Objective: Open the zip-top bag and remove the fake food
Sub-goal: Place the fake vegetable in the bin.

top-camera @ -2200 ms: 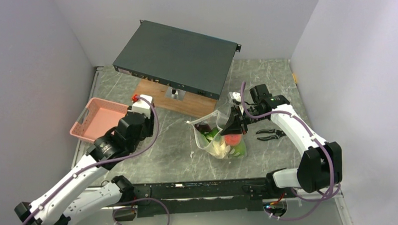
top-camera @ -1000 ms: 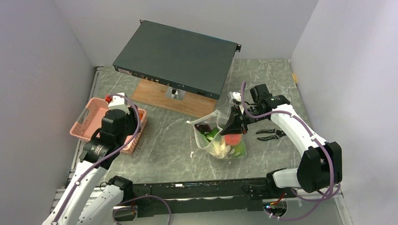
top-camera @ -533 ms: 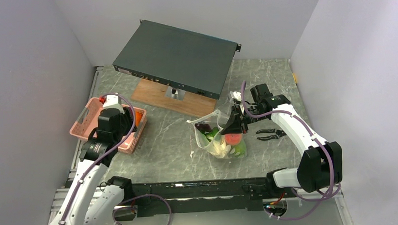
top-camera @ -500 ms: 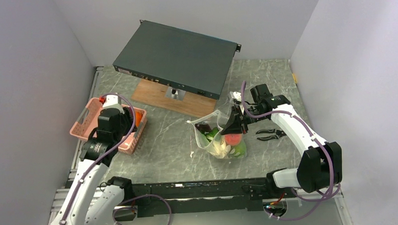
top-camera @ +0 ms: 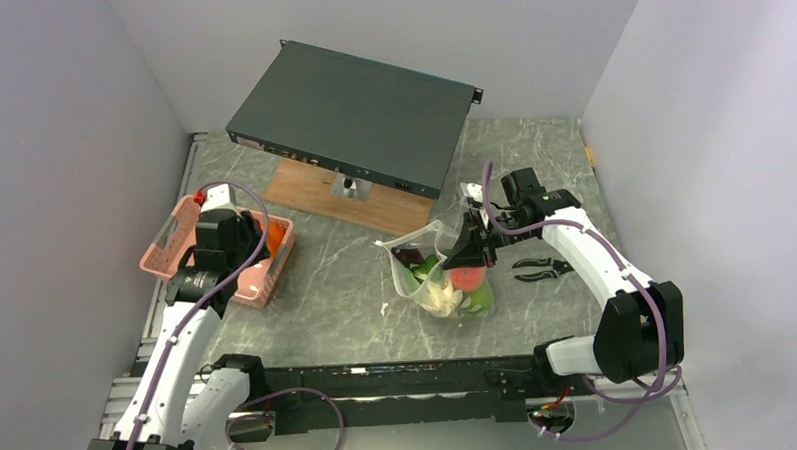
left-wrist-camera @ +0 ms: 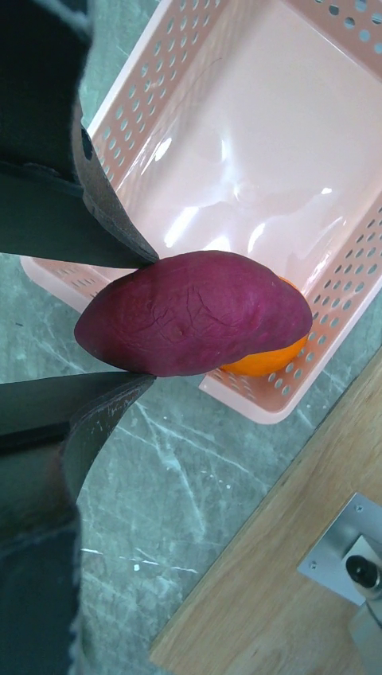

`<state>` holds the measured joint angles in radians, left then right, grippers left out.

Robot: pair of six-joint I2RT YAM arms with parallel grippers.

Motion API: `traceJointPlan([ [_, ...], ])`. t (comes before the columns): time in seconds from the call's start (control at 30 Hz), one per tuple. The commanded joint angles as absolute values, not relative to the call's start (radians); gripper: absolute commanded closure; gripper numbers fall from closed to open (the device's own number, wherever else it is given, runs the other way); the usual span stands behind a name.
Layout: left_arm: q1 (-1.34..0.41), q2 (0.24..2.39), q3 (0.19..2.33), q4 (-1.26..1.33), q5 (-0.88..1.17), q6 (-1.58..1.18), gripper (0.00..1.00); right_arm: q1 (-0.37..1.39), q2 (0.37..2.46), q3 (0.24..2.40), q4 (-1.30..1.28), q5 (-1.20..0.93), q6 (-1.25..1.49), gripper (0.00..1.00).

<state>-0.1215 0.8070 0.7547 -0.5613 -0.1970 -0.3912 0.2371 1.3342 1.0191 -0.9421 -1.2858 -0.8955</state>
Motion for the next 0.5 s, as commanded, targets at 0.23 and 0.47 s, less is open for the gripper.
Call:
traceJointPlan([
  [0.23,-0.042,0.859,0.742,-0.476,-0.188,-0.450,1.00,0.232,1.334,1.052,-0.953,-1.288,-0.936,1.00],
  [0.47,-0.003,0.911,0.752,-0.461,-0.182,-0.488,1.00,0.230,1.334,1.052,-0.954,-1.287,-0.937,1.00],
])
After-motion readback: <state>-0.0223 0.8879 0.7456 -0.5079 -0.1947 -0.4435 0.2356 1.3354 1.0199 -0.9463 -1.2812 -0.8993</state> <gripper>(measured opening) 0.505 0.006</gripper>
